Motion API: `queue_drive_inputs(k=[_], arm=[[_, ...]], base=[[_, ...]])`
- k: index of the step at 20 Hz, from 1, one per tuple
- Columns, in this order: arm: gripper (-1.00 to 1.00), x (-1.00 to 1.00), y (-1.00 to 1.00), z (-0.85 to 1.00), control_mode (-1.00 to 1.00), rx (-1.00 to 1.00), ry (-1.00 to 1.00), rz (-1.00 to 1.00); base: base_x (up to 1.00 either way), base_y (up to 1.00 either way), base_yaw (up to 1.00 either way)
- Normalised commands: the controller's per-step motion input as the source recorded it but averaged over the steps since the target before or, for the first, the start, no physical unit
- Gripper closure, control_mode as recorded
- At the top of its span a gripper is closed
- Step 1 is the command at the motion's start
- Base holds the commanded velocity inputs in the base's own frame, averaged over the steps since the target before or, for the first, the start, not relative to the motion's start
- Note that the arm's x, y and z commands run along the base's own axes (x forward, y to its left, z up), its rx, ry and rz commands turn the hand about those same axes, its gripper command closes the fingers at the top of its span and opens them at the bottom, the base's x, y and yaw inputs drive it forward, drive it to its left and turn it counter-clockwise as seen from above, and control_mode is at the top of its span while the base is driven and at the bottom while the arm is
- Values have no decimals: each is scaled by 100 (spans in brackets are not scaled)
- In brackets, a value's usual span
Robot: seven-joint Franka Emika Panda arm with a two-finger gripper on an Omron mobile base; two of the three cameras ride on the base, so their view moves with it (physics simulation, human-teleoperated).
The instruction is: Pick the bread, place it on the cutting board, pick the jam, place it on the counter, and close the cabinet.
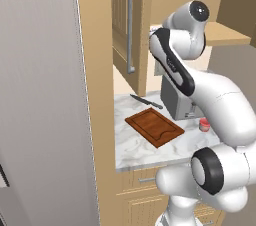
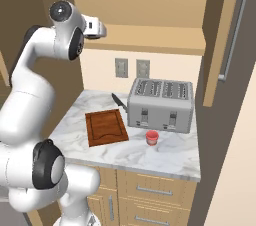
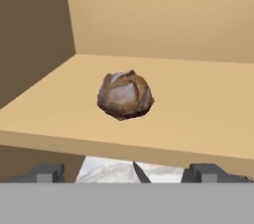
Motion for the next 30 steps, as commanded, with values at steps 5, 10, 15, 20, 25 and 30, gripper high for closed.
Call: queue_drive_inputs(k=[5,10,15,20,25,30], arm=[[-100,25,0,0,-100,2,0,0],[-100,27,0,0,-100,1,0,0],[-100,22,5,-10,-100,0,0,0],[-100,19,5,-13,-100,0,0,0],[-100,22,5,-10,-100,0,0,0],[-100,24,2,0,-100,0,0,0]], base=[[0,0,0],[0,0,0],[0,0,0],[0,0,0],[0,0,0],[0,0,0]])
